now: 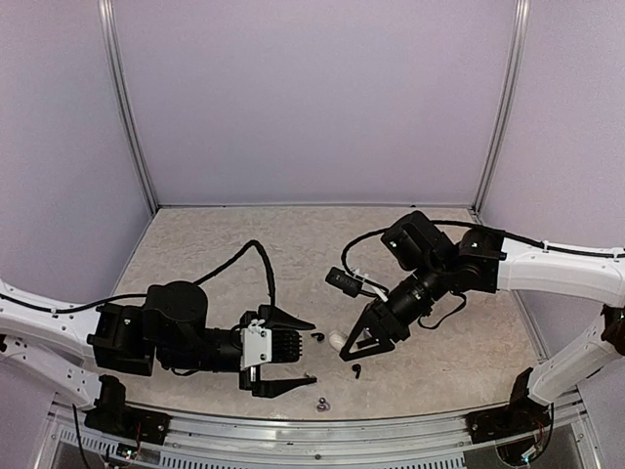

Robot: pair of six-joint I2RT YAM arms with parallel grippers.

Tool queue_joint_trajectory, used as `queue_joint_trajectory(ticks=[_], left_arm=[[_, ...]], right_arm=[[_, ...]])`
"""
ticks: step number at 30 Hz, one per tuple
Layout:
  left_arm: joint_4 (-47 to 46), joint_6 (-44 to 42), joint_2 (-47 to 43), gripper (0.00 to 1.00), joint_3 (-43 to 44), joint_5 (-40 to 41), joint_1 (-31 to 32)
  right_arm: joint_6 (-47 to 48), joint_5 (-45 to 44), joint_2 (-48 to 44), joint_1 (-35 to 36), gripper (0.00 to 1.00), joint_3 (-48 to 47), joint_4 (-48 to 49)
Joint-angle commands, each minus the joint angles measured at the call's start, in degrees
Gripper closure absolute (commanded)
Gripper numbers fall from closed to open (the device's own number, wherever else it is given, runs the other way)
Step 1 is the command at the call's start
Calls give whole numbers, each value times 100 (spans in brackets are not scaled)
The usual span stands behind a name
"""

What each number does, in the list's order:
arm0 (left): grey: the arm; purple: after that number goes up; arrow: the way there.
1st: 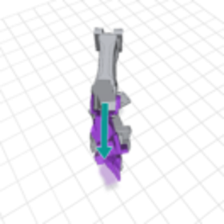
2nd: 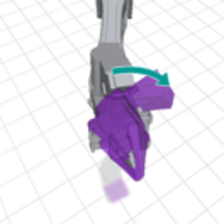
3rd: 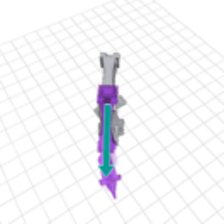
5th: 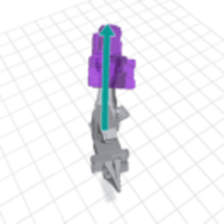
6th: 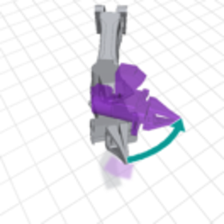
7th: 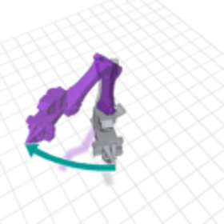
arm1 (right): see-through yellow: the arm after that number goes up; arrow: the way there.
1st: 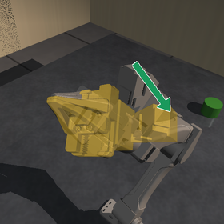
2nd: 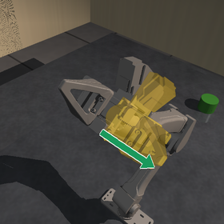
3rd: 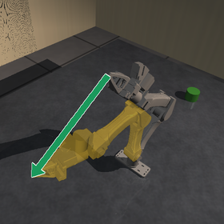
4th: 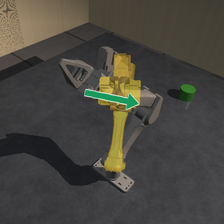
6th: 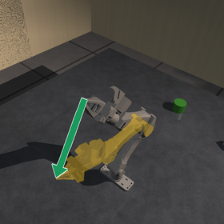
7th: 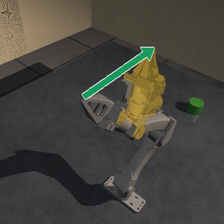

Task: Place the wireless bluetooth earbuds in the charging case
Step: Pass from the right arm to the left

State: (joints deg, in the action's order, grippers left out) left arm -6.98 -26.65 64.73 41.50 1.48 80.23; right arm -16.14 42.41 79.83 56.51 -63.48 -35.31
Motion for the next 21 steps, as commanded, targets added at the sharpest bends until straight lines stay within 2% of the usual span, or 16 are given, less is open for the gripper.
queue_joint_trajectory(ticks=[1,12,21], left_arm=[[544,-673,297,25,470,138,168],[1130,-1215,825,38,918,-60,162],[1244,-1535,1086,48,1110,-112,173]], right_arm=[[-62,562,108,62,65,-32,71],[-27,752,415,355,66,-174,72],[235,931,716,431,68,-390,-198]])
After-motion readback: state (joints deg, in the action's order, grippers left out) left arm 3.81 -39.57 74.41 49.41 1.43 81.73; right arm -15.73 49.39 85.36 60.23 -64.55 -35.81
